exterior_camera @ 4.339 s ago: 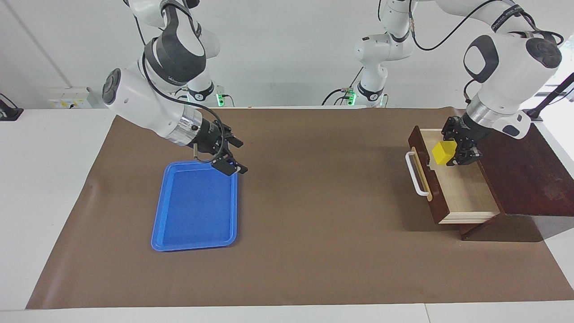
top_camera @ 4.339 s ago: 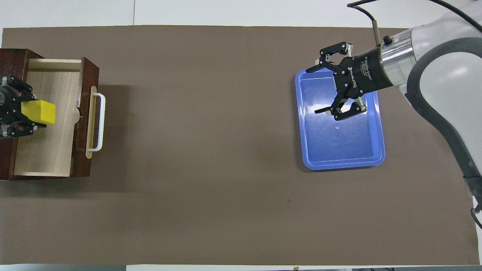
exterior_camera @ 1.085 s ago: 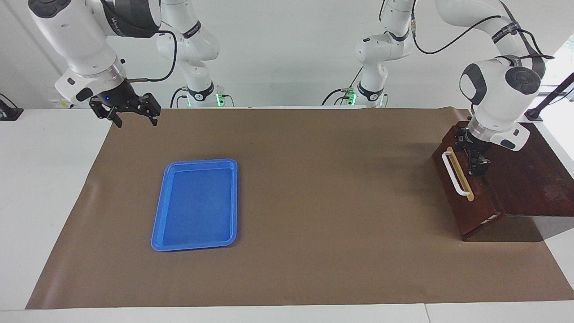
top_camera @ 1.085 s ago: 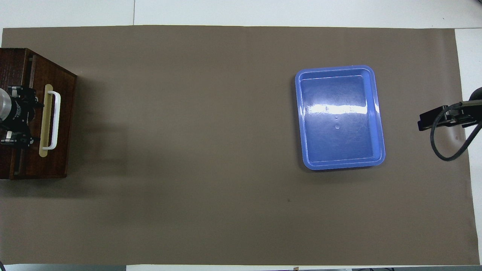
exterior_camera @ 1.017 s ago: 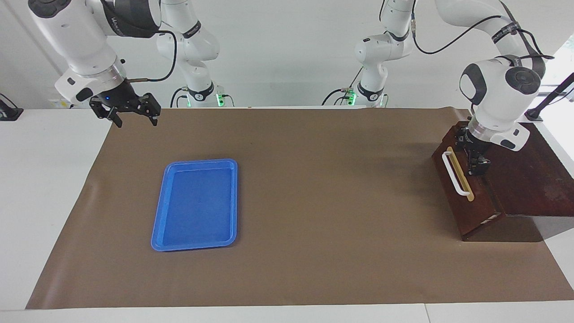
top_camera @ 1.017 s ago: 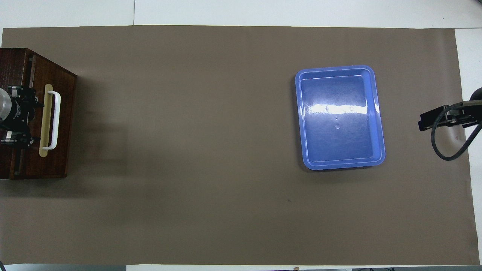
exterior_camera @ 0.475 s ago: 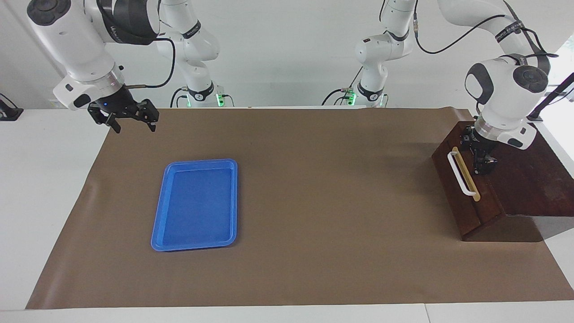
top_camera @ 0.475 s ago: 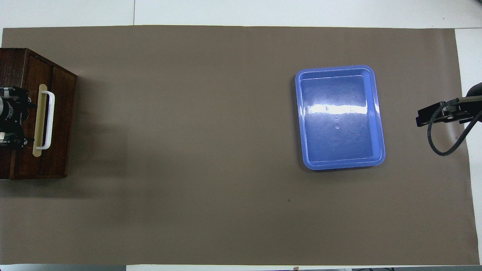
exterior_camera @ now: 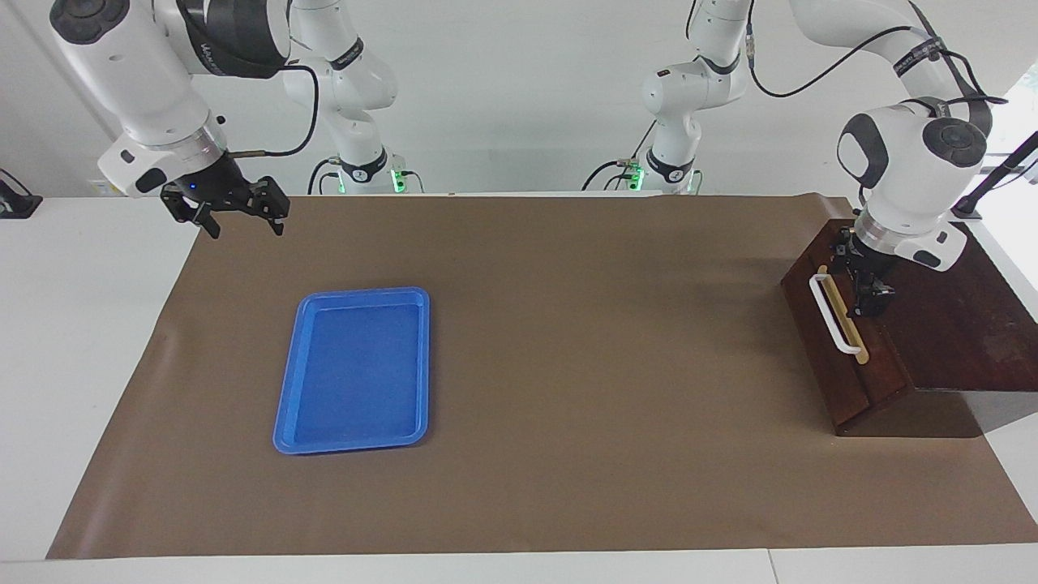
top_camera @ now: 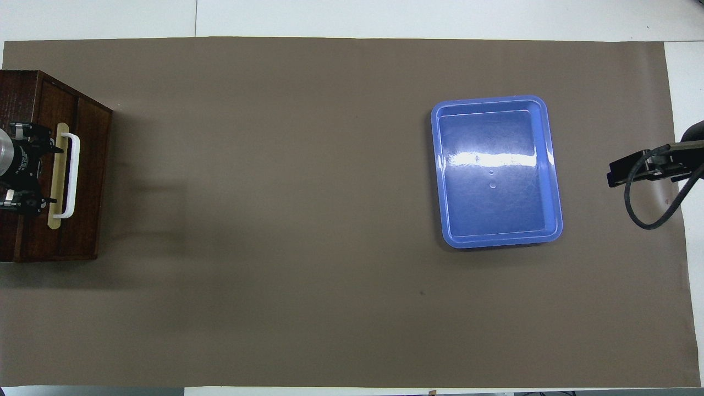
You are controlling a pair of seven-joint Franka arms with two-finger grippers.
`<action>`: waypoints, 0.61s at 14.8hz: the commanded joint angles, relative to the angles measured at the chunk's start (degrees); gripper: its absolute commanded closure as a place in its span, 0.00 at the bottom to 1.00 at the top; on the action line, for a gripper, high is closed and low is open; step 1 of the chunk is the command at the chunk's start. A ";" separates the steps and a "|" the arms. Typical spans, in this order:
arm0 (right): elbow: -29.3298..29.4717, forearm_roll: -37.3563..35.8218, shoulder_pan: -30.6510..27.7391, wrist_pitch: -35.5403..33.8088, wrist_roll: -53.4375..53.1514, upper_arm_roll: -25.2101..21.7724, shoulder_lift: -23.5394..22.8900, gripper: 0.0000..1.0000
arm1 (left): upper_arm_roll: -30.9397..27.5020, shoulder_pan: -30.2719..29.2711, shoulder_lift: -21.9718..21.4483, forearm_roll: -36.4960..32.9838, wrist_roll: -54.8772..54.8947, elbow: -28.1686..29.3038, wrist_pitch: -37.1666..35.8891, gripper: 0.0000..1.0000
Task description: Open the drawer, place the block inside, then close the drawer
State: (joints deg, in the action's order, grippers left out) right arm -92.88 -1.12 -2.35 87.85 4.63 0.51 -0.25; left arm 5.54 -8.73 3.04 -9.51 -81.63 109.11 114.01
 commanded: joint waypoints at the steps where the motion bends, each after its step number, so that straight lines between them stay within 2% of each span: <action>1: 1.56 0.15 0.85 -1.19 0.91 -1.30 -1.07 0.00 | 0.08 3.79 -2.69 0.37 6.10 -2.57 -7.10 0.00; 5: 1.47 -0.03 0.85 -1.19 0.91 -1.30 -0.54 0.00 | -0.09 6.27 -2.17 7.91 31.82 -13.73 -22.39 0.00; 9: 1.47 -0.11 -0.37 -1.19 0.91 -0.52 -0.54 0.00 | 0.26 7.40 -2.60 10.04 52.93 -14.63 -27.61 0.00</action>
State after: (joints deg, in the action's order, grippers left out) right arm -92.32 -1.12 -1.81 87.74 4.63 -0.44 -0.47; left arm 6.27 -2.56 -0.02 -0.67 -38.89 95.07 88.71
